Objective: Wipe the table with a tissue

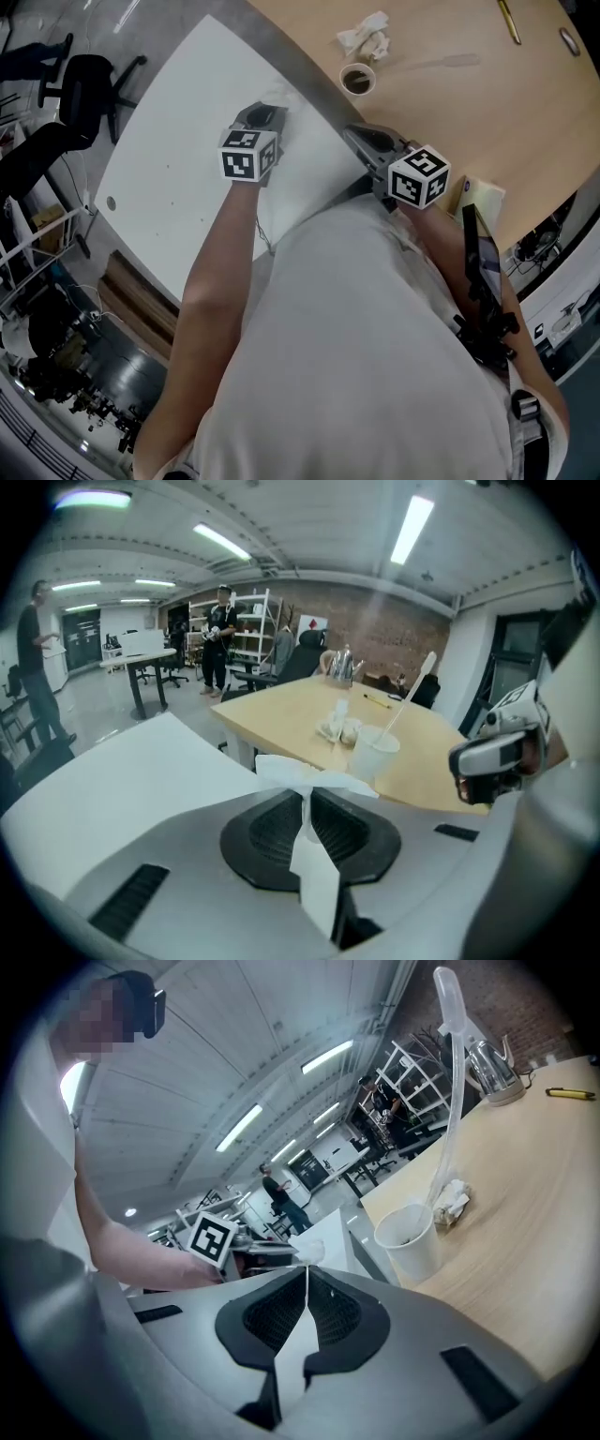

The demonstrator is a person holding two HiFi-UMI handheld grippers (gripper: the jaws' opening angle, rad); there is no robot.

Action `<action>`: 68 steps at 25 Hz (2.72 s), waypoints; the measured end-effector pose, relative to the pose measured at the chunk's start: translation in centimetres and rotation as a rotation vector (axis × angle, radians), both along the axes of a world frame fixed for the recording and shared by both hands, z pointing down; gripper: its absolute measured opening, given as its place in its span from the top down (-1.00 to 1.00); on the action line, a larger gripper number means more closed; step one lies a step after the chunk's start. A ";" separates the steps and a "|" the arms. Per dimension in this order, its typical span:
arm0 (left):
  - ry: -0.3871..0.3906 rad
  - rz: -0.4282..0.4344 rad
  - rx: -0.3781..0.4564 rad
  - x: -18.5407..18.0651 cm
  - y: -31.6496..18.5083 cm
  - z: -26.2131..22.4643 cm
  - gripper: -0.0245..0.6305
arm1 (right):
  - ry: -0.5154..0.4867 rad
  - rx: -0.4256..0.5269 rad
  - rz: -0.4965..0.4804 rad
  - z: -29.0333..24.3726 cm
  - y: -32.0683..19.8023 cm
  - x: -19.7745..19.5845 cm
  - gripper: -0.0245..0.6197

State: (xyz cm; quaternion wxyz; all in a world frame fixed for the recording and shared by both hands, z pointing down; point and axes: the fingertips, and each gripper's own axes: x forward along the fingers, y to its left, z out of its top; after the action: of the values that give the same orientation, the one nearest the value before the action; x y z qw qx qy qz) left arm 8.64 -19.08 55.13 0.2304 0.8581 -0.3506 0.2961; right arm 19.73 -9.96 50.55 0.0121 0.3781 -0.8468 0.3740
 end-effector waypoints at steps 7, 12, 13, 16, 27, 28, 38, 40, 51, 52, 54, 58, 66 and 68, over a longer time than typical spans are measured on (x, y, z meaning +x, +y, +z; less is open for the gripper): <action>0.053 -0.109 0.075 -5.4 3.8 -4.4 0.82 | -0.028 0.028 -0.121 0.3 -1.4 -1.9 0.86; 0.057 -0.278 0.054 -11.1 9.3 -4.8 0.82 | -0.030 0.041 -0.246 -0.3 -1.2 -5.6 0.87; 0.053 -0.309 0.053 -12.4 10.3 -4.9 0.82 | -0.030 0.046 -0.272 -0.5 -1.2 -6.7 0.87; 0.038 -0.396 0.053 -15.7 12.8 -4.7 0.82 | -0.029 0.058 -0.350 -0.8 -1.0 -9.6 0.86; 0.069 -0.516 0.011 -20.3 20.8 -1.2 0.82 | 0.045 0.045 -0.462 -0.1 1.5 -15.0 0.87; 0.075 -0.512 0.001 -20.8 21.6 -0.9 0.82 | 0.052 0.041 -0.463 -0.1 2.1 -15.7 0.87; -0.032 -0.597 -0.074 -31.1 28.3 2.3 0.82 | 0.083 0.059 -0.509 -0.8 5.3 -23.4 0.86; -0.055 -0.616 -0.076 -33.2 28.5 2.9 0.82 | 0.091 0.062 -0.504 -0.7 5.6 -24.1 0.87; -0.129 -0.761 -0.065 -47.6 27.9 3.7 0.82 | 0.129 0.052 -0.433 -0.8 7.3 -26.2 0.86; -0.140 -0.769 -0.065 -49.1 27.8 3.7 0.82 | 0.130 0.049 -0.427 -0.7 7.6 -26.5 0.87; -0.164 -0.781 -0.064 -52.0 27.3 3.7 0.82 | 0.134 0.049 -0.420 -0.7 7.9 -27.0 0.86; -0.238 -0.778 -0.073 -57.3 25.6 4.1 0.82 | 0.161 0.050 -0.413 -0.6 8.7 -27.8 0.86; -0.282 -0.561 -0.048 -59.7 20.3 4.5 0.82 | 0.208 0.020 -0.339 -0.3 9.6 -26.8 0.87; -0.269 -0.558 -0.060 -59.7 19.2 4.9 0.82 | 0.216 0.017 -0.321 -0.3 9.6 -26.6 0.87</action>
State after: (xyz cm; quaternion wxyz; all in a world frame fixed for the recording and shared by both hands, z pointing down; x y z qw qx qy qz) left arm -51.02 0.16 59.99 0.2796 0.6747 -0.5910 0.3425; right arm -6.86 -0.35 50.26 0.1596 0.2761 -0.8931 0.3174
